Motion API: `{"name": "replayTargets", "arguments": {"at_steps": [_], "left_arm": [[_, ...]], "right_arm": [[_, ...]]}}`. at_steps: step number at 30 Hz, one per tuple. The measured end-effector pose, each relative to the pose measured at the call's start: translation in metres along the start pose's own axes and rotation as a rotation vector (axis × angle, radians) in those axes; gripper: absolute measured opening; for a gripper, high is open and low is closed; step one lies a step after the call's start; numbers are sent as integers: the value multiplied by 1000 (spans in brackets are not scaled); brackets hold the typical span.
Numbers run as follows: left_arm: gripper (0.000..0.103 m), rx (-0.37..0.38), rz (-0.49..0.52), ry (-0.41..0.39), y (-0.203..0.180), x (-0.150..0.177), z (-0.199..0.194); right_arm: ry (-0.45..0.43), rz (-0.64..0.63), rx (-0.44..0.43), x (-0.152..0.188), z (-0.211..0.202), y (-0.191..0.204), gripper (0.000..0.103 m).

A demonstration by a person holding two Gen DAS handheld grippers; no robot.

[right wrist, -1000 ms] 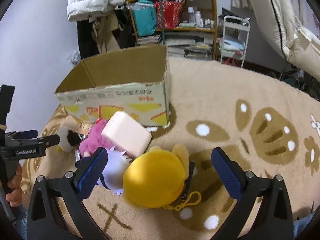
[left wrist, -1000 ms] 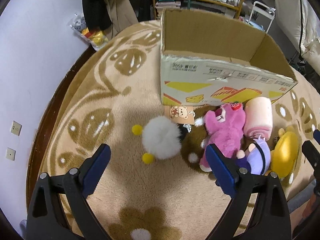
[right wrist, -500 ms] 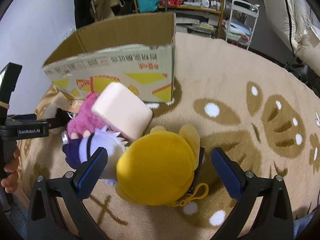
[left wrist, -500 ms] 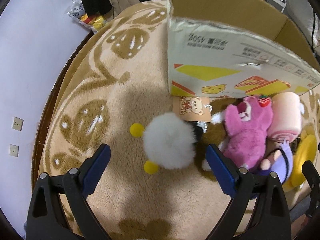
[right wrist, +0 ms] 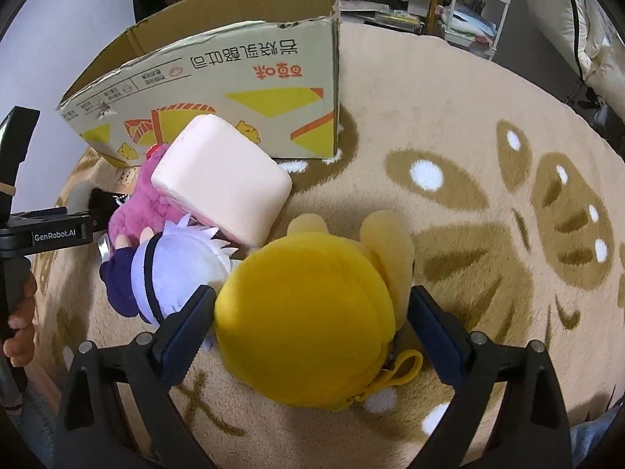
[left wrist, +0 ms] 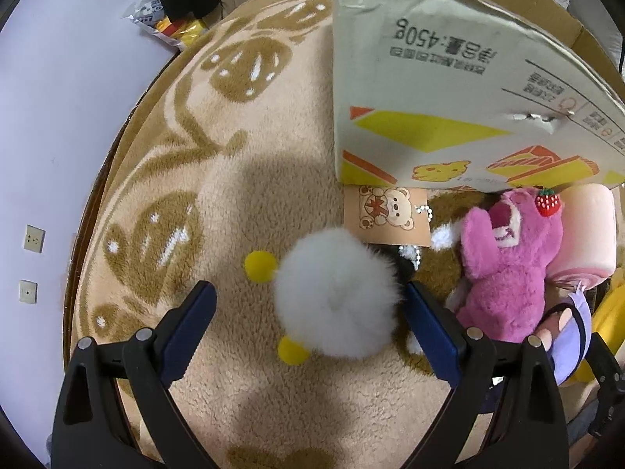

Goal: Organize soft objects
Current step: 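Grasp the white pompom plush with the left tool while the right tool grasps the yellow plush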

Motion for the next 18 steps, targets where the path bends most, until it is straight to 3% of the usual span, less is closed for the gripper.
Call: {"name": "replayTargets", "arguments": {"at_steps": [10, 13, 15, 18], "left_arm": [[94, -3, 23, -10, 2, -7, 10], [85, 4, 20, -13, 3, -8, 12], [82, 19, 19, -13, 0, -4, 9], [68, 40, 28, -21, -4, -4, 8]], "right_arm": [[19, 7, -30, -1, -1, 1, 101], [37, 16, -39, 2, -3, 2, 100], [38, 8, -25, 4, -2, 2, 92], [35, 4, -23, 5, -2, 3, 89]]}}
Point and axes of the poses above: each gripper's, at about its wrist camera, not at the fingertips, and z roughly the way its jaws point, y to its left, x to its underside, the point moved 4 cm from there along z, roughly the way its jaws point, and after that the axes turned 14 degrees about z, right-handed, at the moved point
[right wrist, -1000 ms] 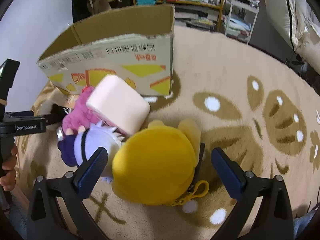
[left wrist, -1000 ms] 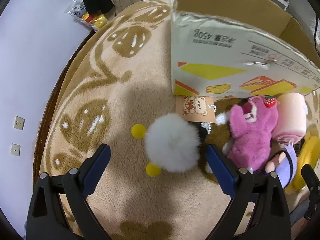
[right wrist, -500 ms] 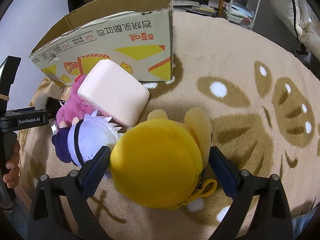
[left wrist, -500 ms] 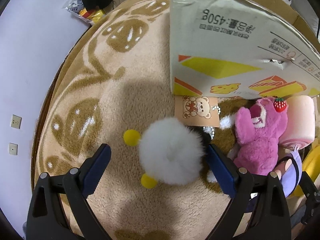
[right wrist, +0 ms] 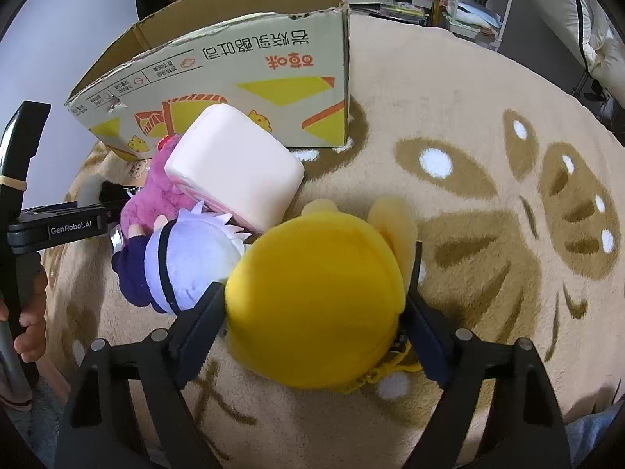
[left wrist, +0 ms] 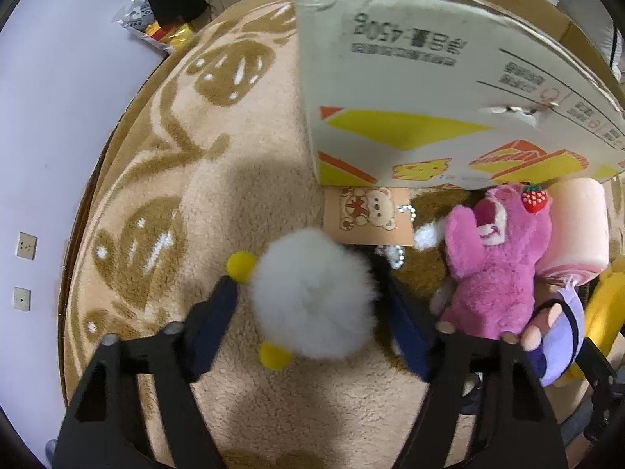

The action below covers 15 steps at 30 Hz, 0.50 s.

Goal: Organize soft objects
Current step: 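Grasp the white pompom plush with the left tool while the right tool grasps the yellow plush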

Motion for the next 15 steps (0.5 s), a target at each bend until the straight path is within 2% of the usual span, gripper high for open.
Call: {"name": "replayTargets", "arguments": {"at_steps": [2, 5, 11, 15], "left_arm": [[54, 21, 5, -7, -7, 1, -4], [43, 45, 18, -15, -13, 3, -7], [40, 58, 12, -31, -13, 4, -11], [39, 59, 17, -54, -14, 5, -17]], "right_arm": [[-3, -2, -1, 0, 0, 1, 88], [-6, -2, -12, 0, -2, 0, 87], [-30, 0, -23, -2, -7, -1, 87], [-99, -13, -42, -7, -21, 2, 84]]}}
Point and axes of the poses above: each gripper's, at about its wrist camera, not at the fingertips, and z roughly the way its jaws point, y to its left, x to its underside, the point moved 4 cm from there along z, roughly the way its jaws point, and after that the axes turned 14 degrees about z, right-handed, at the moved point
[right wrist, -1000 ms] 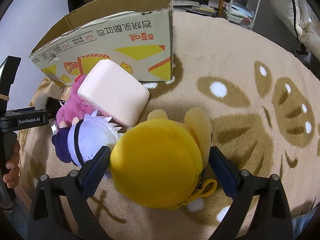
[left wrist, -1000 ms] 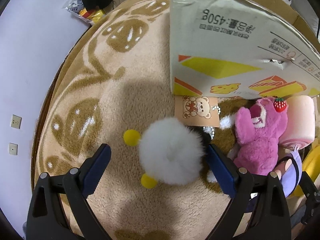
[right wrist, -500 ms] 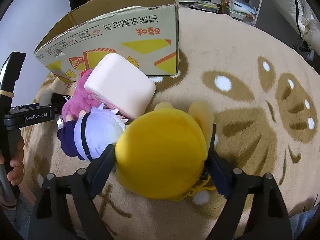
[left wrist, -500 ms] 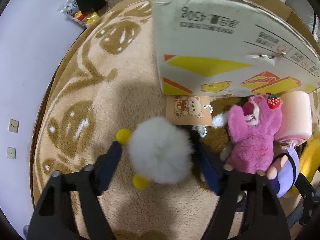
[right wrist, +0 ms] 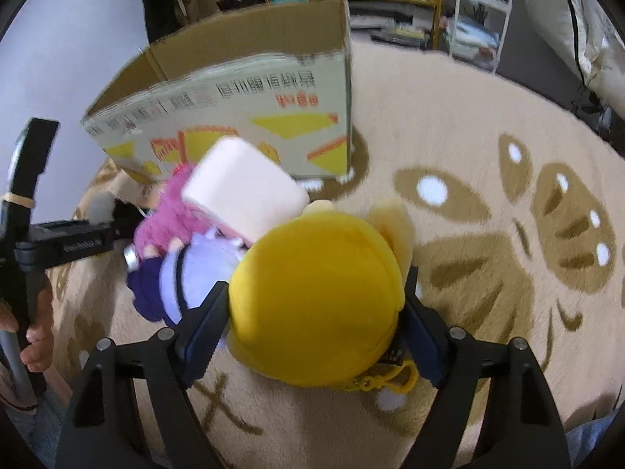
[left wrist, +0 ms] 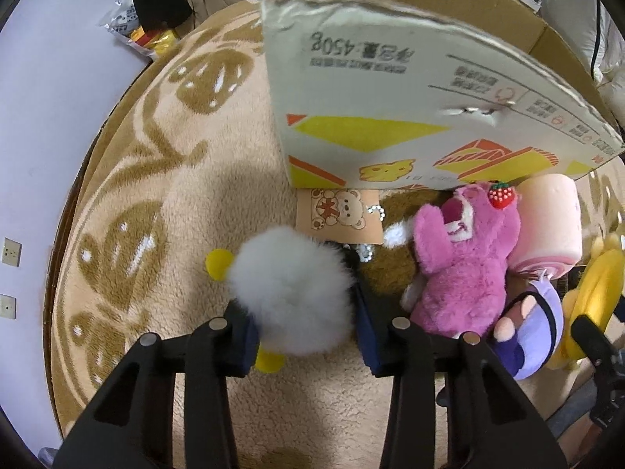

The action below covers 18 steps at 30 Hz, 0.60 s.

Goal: Organize soft objects
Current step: 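Grasp the white pompom plush with the left tool while the right tool grasps the yellow plush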

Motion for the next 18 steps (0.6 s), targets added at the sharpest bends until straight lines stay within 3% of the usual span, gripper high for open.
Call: {"name": "replayTargets", "arguments": {"at_steps": [8, 13, 18], "left_arm": [[39, -20, 50, -65, -18, 3, -24], [39, 7, 40, -118, -21, 8, -44], [39, -12, 52, -165, -27, 13, -62]], "right_arm": [[-86, 13, -60, -10, -14, 5, 84], [-169, 33, -127, -16, -31, 8, 84], [-257, 22, -165, -21, -49, 14, 84]]}}
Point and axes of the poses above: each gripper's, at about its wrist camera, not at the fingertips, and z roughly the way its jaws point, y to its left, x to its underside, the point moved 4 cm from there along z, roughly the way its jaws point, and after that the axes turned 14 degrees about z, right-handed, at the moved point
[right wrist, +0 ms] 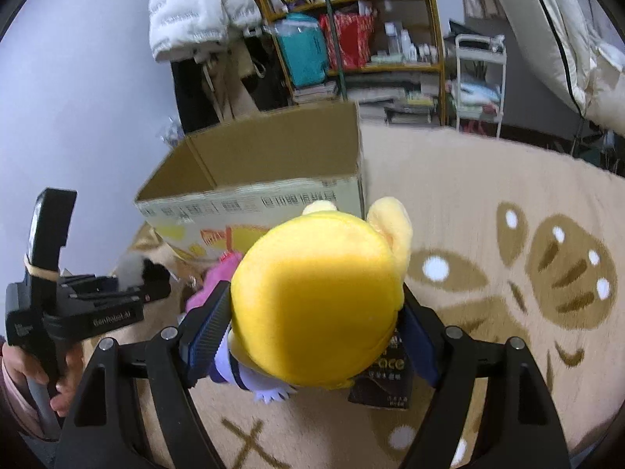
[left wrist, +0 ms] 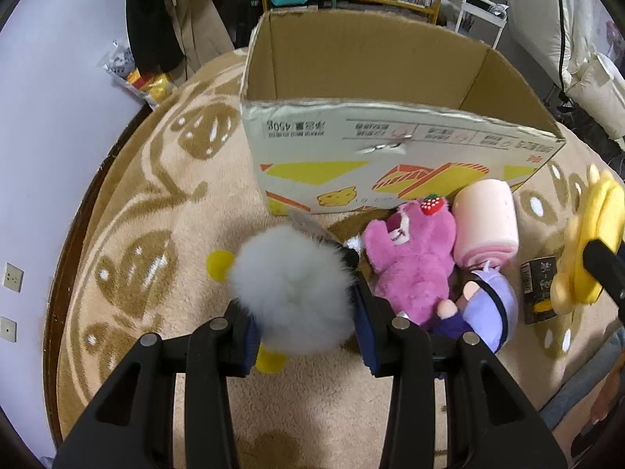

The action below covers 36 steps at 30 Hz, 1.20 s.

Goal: Organize soft objects
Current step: 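Grasp the white pompom plush with the left tool while the right tool grasps the yellow plush, then carry both plushes over the box and release them inside with both tools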

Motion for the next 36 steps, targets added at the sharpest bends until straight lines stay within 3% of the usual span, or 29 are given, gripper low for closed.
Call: {"name": "replayTargets", "arguments": {"at_steps": [7, 12, 17, 24, 36], "left_arm": [[39, -23, 4, -110, -3, -2, -32], [39, -99, -48, -236, 9, -5, -61], [39, -121, -71, -312, 17, -9, -83], [39, -202, 11, -393, 1, -18, -112], [40, -188, 8, -511, 4, -51, -147]], "right_arm": [[-128, -43, -70, -10, -20, 17, 84], [-243, -104, -101, -17, -45, 36, 84], [-289, -129, -121, -22, -53, 51, 84], [-344, -151, -135, -34, -61, 63, 84], [-429, -146, -185, -73, -74, 72, 84]]}}
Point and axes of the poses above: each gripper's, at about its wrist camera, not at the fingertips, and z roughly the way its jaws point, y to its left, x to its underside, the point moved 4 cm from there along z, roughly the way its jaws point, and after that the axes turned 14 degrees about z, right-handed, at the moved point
